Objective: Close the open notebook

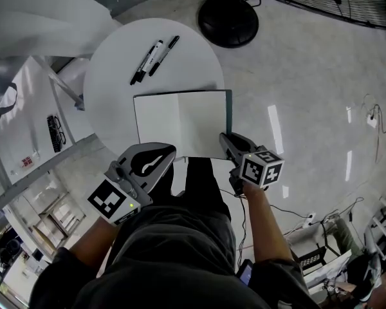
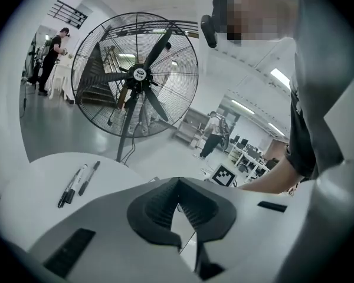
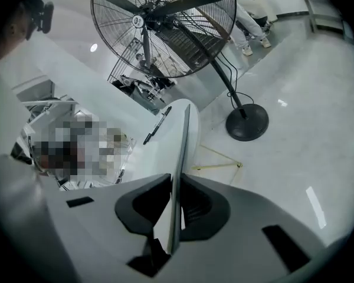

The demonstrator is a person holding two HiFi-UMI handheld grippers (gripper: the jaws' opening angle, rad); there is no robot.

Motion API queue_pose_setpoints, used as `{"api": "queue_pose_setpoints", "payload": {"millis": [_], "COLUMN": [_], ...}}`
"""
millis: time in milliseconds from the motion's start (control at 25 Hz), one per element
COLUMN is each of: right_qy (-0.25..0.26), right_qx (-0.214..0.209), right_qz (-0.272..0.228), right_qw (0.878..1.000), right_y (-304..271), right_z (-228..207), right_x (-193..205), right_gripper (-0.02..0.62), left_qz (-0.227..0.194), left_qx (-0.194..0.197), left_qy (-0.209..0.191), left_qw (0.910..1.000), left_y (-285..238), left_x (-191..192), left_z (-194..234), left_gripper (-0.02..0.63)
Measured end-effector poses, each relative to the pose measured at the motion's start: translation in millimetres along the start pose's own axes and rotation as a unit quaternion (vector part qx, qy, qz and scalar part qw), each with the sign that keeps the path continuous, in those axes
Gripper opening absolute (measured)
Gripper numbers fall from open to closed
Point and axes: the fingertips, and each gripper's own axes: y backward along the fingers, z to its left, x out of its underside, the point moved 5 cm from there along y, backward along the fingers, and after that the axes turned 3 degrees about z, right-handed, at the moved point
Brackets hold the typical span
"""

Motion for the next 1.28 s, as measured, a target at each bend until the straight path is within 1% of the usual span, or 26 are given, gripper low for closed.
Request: {"api": "queue_pose_setpoints", "payload": {"millis": [280, 640, 800, 920, 1040, 1280], "right_qy": [0.021, 0.045, 0.054, 0.068, 0.086, 0.107], "right_qx": [0.02, 0.073, 0.097, 0.109, 0.119, 0.123], "right_qz": [-0.013, -0.02, -0.015, -0.009, -0.001, 0.011], "right_qw": [1.0, 0.996, 0.994, 0.992, 0.989, 0.987], "right_y": [10, 16, 14, 8, 1, -15], "right_z": [38, 78, 99, 118, 136, 165], "right_x": [-5, -11, -11, -10, -10, -8], "right_gripper": [0.044, 0.044, 0.044, 0.044, 0.044, 0.046], "left_qz": [-0.022, -0.054, -0.061, -0.063, -0.082, -0.093], "left_qx": [0.006, 0.007, 0.008, 0.009, 0.009, 0.003], "left_qy": [-0.01, -0.013, -0.014, -0.002, -0.009, -0.001], "left_qw": [0.9997, 0.9984, 0.998, 0.998, 0.9965, 0.9956], "left_y": [30, 69, 87, 103, 115, 139], "left_x": [-6, -12, -12, -11, -11, -7], "left_z": [3, 12, 21, 29, 38, 56], "left_gripper": [0.015, 0.015, 0.015, 0.015, 0.015, 0.015]}}
